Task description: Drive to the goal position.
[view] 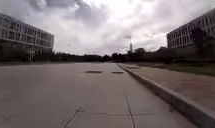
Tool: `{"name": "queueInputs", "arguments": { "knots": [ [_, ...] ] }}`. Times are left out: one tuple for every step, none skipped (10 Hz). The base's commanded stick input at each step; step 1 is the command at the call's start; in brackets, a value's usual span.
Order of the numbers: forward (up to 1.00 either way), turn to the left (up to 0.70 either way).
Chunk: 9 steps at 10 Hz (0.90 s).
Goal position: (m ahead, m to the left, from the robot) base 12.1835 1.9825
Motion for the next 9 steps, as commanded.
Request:
{"name": "queueInputs", "arguments": {
  "knots": [
    [1.0,0.0],
    [1.0,0.0],
    [1.0,0.0],
    [1.0,0.0],
    [1.0,0.0],
    [1.0,0.0],
    [1.0,0.0],
    [1.0,0.0],
    [1.0,0.0]
  ]
}}
